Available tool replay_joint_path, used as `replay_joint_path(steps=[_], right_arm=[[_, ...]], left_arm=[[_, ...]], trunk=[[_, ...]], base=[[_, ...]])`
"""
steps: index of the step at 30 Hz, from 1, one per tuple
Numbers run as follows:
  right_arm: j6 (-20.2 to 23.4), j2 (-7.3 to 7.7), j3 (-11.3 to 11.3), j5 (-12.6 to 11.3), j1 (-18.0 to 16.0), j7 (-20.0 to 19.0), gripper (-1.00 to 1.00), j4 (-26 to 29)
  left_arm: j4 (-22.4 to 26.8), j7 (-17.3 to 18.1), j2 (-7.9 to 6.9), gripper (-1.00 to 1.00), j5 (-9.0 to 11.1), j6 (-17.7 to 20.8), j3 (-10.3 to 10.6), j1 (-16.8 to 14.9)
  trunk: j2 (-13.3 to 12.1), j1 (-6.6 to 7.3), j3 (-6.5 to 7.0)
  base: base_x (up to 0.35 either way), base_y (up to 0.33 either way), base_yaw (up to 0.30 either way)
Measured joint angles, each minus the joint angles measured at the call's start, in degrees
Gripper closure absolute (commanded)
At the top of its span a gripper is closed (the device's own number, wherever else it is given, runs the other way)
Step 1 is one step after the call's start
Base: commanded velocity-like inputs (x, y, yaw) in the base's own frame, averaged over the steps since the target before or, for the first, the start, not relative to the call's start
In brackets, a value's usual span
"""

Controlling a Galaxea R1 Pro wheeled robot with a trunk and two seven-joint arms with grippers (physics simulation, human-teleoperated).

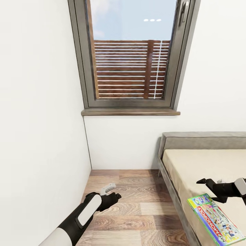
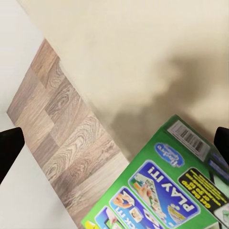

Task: Put all the toys in the child's room - the three board games (two on the bed and one on the table), the two jigsaw puzzles on the table, and the tennis ball on the table - inside the toy box on the table in the child's room.

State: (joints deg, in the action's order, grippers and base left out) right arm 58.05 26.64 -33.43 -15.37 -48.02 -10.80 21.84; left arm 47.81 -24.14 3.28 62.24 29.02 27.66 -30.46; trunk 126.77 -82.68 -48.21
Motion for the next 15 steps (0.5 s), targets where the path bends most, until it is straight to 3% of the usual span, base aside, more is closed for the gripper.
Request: replay_joint_path(steps=[8,15], right_arm=[[-2.29,0.05,-0.04,0.00,0.00,-0.13,-1.00,0.12],[-9.70,0.23,-0.10,0.05,0.22,-0.64,-1.00,2.58]], left_arm=[[0.00,0.00,0.00,-1.00,0.01,0.00,0.00,0.00],[0.05,0.00,0.06,-1.00,0.06,-0.01,0.00,0.00]], trunk=[[0.00,0.00,0.00],[0.00,0.00,0.00]], base=[[0.000,0.000,0.000],[0.000,0.000,0.000]])
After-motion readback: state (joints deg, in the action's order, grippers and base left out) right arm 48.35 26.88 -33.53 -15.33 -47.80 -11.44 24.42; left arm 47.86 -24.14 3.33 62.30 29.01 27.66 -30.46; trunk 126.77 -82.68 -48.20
